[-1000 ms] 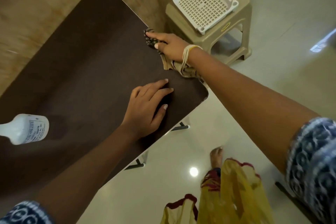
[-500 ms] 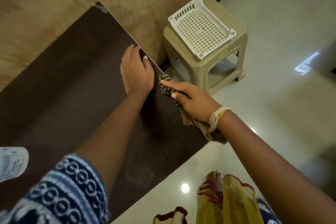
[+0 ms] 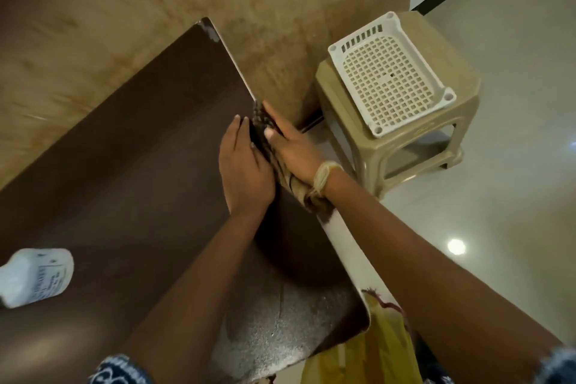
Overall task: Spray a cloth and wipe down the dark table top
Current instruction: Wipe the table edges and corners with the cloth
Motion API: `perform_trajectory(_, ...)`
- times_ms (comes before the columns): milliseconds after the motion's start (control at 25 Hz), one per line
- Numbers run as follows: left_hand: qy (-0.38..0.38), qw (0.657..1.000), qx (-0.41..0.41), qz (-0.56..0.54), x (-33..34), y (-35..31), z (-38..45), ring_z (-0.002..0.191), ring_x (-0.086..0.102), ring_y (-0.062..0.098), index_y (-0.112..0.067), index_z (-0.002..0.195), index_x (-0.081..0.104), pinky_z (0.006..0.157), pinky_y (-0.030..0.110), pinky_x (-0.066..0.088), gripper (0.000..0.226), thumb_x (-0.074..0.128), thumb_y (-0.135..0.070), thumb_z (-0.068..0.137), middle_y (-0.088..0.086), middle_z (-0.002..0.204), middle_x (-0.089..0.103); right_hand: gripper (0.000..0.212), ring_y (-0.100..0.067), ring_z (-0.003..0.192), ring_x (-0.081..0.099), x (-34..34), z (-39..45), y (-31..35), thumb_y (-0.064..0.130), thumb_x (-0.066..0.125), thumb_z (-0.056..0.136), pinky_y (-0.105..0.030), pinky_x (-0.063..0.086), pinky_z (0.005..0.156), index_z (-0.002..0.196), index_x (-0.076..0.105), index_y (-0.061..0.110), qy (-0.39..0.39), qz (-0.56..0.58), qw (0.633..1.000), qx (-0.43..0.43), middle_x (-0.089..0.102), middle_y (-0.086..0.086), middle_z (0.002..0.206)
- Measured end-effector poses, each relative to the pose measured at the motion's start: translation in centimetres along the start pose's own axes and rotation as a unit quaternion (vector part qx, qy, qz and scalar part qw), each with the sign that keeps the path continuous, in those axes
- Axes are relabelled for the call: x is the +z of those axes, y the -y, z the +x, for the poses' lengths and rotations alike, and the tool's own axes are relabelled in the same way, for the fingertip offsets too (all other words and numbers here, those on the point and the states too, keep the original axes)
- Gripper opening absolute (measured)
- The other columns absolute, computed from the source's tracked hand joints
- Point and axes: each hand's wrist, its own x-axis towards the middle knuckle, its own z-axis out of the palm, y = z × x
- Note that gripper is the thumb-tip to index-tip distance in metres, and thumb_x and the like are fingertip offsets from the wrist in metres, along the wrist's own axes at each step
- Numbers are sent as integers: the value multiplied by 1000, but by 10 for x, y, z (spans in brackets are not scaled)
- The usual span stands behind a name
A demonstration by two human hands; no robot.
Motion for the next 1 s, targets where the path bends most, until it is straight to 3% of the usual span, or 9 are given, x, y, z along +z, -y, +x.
perform_trajectory(200, 14, 1000, -19, 15, -1, -3, -1, 144, 30, 18, -6, 146, 41, 120, 33, 23, 51, 32, -11, 96, 7, 153, 39, 51, 0, 139, 27, -5, -51, -19, 20, 40, 105, -15, 21, 114, 153, 24, 24, 28, -2, 1000, -6, 29, 6, 157)
perform_trajectory(360, 19, 1000, -15, 18, -1, -3, -1, 144, 28, 13, -6, 146, 41, 119, 22, 18, 51, 30, -13, 96, 7, 153, 39, 51, -12, 143, 29, -7, 12, -5, 19, 40, 104, -27, 22, 119, 153, 26, 25, 38, 6, 999, 2, 31, -1, 157)
perform_trajectory(520, 8, 1000, -16, 22, -1, -4, -1, 141, 25, 4, -4, 145, 42, 119, 19, 17, 49, 34, -6, 97, 4, 152, 38, 52, -17, 146, 24, -8, 97, 16, 19, 43, 104, -15, 17, 110, 153, 26, 16, 42, 42, 998, 35, 28, -4, 158)
perform_trajectory(600, -1, 1000, -12, 21, -1, -5, -1, 138, 30, 6, -4, 143, 45, 117, 18, 21, 49, 37, -4, 95, -1, 148, 40, 54, -18, 145, 27, -11, 122, 25, 20, 44, 103, -17, 20, 108, 154, 25, 17, 51, 45, 997, 44, 29, -4, 158)
perform_trajectory(720, -21, 999, 6, 35, -8, 1, 22, 115, 50, 16, -4, 127, 60, 99, 21, 35, 44, 44, 1, 86, 5, 127, 58, 56, -16, 141, 33, -8, 117, 27, 21, 50, 100, -24, 26, 114, 152, 29, 23, 34, 50, 997, 49, 35, -2, 155)
perform_trajectory(800, -42, 998, 3, 45, -8, 14, 57, 103, 52, 22, -5, 116, 64, 89, 21, 35, 41, 44, 7, 81, 12, 111, 62, 56, -12, 138, 37, -7, 96, 21, 21, 57, 96, -24, 29, 114, 149, 37, 27, -7, 27, 999, 37, 40, 0, 152)
perform_trajectory(920, -51, 995, -47, 71, -7, 49, 118, 127, 47, 24, -5, 131, 56, 106, 15, 26, 47, 40, 5, 88, 13, 135, 54, 56, -3, 126, 48, -1, 65, 16, 18, 67, 90, -19, 38, 108, 141, 49, 27, -55, 55, 995, 54, 53, 6, 141)
perform_trajectory(1000, -33, 995, -81, 52, 2, 61, 144, 142, 33, 22, -7, 142, 46, 116, 21, 19, 51, 36, 0, 93, 10, 151, 41, 53, -2, 119, 56, -1, 64, 11, 13, 72, 86, -25, 45, 105, 136, 56, 21, -78, 122, 987, 61, 61, 6, 131)
